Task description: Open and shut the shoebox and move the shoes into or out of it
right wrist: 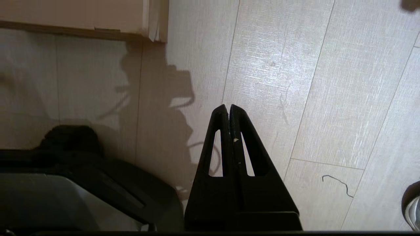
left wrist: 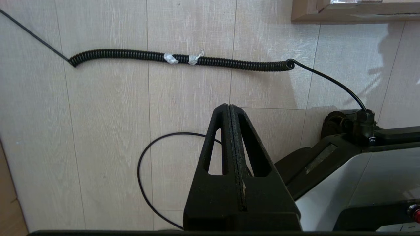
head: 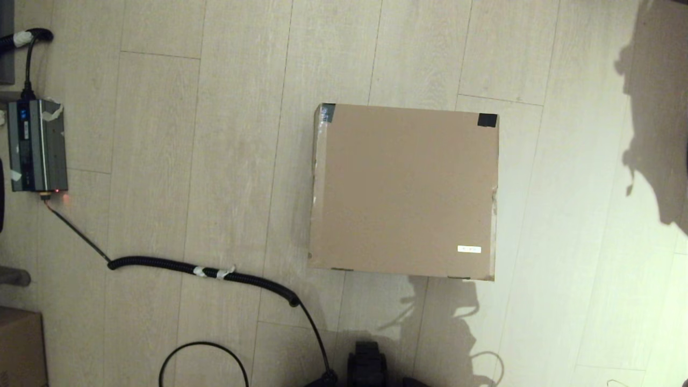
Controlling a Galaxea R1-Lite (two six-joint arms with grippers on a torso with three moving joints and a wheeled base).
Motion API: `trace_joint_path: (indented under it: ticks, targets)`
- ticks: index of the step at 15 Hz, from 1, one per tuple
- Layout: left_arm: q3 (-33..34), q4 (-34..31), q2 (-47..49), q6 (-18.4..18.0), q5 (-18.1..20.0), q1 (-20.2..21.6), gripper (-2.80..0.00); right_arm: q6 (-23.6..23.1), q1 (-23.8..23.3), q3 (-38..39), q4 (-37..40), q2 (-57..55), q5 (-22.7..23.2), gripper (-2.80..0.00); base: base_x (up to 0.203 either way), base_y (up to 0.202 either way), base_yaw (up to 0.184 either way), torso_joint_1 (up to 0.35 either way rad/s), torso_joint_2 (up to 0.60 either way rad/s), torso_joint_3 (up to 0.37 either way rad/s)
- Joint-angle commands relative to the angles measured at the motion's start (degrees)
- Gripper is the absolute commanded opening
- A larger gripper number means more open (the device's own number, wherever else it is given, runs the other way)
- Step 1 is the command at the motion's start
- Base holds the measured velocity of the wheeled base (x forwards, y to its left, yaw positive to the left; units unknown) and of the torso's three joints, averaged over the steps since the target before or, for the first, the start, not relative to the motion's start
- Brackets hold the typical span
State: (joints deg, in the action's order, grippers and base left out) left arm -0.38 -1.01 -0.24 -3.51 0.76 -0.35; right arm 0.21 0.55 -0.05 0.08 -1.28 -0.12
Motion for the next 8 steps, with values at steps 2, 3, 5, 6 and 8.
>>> trace_joint_path:
  ticks: [2,3,5,6,8]
  targets:
    - [0.0,0.0,0.1,0.5,-0.1,0.0,-2.8,0.1,0.0,0.0,-0.1,1.3,-0.1,-2.8,0.0,0.0,0.0,0.0,0.0,0.0]
    - [0.0,0.0,0.1,0.7,-0.1,0.0,-2.8,0.1,0.0,0.0,-0.1,1.2,-0.1,-2.8,0.0,0.0,0.0,0.0,0.0,0.0]
    - [0.0,0.0,0.1,0.7,-0.1,0.0,-2.8,0.1,0.0,0.0,-0.1,1.2,-0.1,-2.8,0.0,0.0,0.0,0.0,0.0,0.0]
    - [0.0,0.0,0.1,0.7,-0.1,0.0,-2.8,0.1,0.0,0.0,-0.1,1.3,-0.1,-2.8,0.0,0.0,0.0,0.0,0.0,0.0]
    - [0.0,0.0,0.1,0.7,-0.1,0.0,-2.8,0.1,0.0,0.0,-0.1,1.2,-0.1,-2.8,0.0,0.0,0.0,0.0,0.0,0.0]
